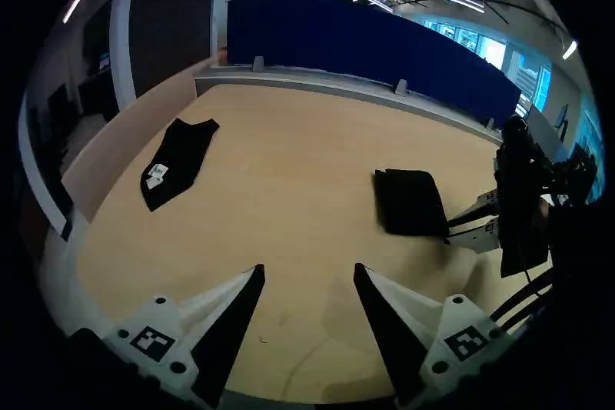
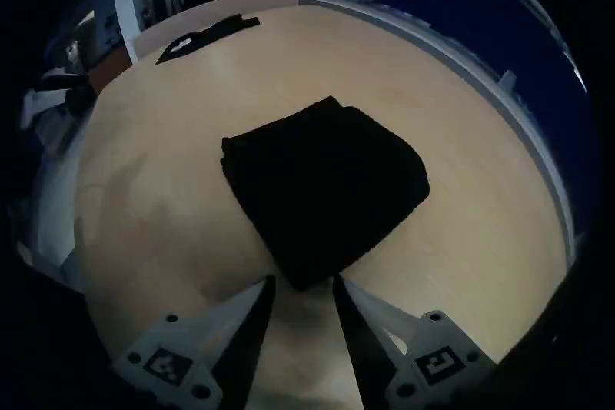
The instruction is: Fold towel
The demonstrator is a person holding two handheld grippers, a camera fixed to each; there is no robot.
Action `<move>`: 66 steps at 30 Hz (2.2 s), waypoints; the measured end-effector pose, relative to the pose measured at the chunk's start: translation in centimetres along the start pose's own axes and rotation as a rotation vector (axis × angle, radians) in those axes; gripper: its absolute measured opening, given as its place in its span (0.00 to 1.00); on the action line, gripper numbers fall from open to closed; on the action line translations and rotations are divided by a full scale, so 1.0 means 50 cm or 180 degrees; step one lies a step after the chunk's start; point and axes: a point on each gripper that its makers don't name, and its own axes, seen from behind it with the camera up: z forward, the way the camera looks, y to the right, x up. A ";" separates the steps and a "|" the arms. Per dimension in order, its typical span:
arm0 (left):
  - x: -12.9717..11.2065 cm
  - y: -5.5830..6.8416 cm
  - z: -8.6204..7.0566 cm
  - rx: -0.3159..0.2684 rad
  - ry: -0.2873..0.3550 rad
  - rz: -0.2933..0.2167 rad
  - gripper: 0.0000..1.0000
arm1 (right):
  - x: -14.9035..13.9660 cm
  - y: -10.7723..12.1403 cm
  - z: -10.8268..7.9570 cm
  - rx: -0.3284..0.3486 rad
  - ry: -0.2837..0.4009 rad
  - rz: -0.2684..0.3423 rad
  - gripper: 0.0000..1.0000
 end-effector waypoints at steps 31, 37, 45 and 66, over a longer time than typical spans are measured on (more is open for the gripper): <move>0.008 0.013 0.009 -0.0038 -0.0018 0.0063 0.86 | 0.075 0.041 -0.036 -0.0190 0.0328 0.0172 0.05; 0.029 0.027 0.013 -0.0082 0.0029 0.0111 0.86 | 0.168 0.079 -0.108 -0.0339 0.0606 0.0097 0.05; 0.071 0.060 0.020 -0.0175 0.0116 0.0203 0.85 | 0.280 0.129 -0.231 -0.0490 0.0947 0.0024 0.05; 0.126 0.122 0.024 -0.0345 0.0190 0.0333 0.85 | 0.282 0.299 -0.427 -0.0849 0.1178 0.0247 0.05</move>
